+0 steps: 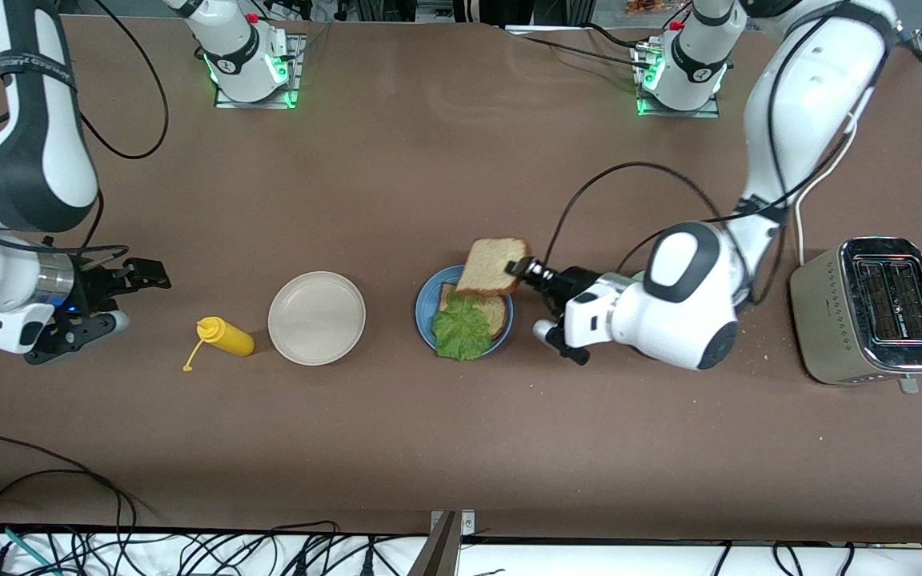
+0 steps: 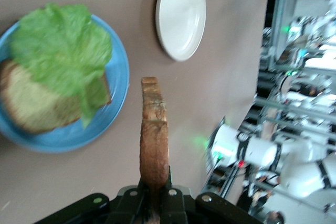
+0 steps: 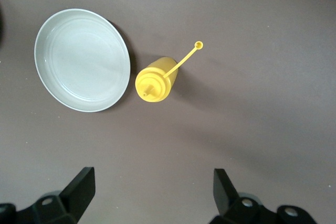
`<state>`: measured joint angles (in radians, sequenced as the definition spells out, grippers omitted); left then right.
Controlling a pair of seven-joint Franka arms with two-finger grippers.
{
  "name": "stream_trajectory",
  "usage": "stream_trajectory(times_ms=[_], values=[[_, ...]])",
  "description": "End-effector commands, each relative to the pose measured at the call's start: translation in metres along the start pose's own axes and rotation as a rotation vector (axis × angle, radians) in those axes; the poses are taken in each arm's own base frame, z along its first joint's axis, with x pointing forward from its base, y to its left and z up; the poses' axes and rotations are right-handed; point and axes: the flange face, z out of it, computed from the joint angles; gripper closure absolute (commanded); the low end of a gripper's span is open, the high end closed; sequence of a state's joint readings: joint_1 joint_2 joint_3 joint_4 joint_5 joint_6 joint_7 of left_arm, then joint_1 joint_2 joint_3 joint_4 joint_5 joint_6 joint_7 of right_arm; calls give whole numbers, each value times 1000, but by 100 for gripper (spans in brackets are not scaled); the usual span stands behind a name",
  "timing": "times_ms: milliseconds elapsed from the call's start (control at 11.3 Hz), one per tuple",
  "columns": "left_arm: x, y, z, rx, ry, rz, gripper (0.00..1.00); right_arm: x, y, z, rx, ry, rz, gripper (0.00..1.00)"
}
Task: Make sandwich in blue plate with both arms
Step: 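Lift the bread slice from the toaster and carry it to the blue plate, then lay the bread on the lettuce and open the left gripper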
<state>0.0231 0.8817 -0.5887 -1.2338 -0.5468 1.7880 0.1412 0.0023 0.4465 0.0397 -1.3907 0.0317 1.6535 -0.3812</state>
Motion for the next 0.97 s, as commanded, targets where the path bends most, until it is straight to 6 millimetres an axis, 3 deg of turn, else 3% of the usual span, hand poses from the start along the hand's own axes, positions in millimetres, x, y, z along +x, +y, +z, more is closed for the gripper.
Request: stream_trajectory(times_ms=[0,177,265,354,442,531,619,885], values=[[33,-23,38,-94,137,-28,94,-4,-7,-22,-35,-14,35,0],[37,-46,59,-92,143,58,94,-14,-6,-50,-97,-20,125,0],[37,-53,66,-88,133,89,91,-22,-9,-80,-130,16,180,0],[34,-64,76,-86,118,98,82,-31,-10,-100,-139,40,223,0],[35,-75,75,-73,119,107,67,-35,-10,-112,-145,63,248,0],[35,-88,69,-48,126,116,24,-40,-8,-124,-150,86,255,0],[34,-96,61,-14,131,180,0,-37,-12,-124,-153,93,244,0],[32,-110,49,82,107,287,0,-35,-21,-133,-157,107,236,0]])
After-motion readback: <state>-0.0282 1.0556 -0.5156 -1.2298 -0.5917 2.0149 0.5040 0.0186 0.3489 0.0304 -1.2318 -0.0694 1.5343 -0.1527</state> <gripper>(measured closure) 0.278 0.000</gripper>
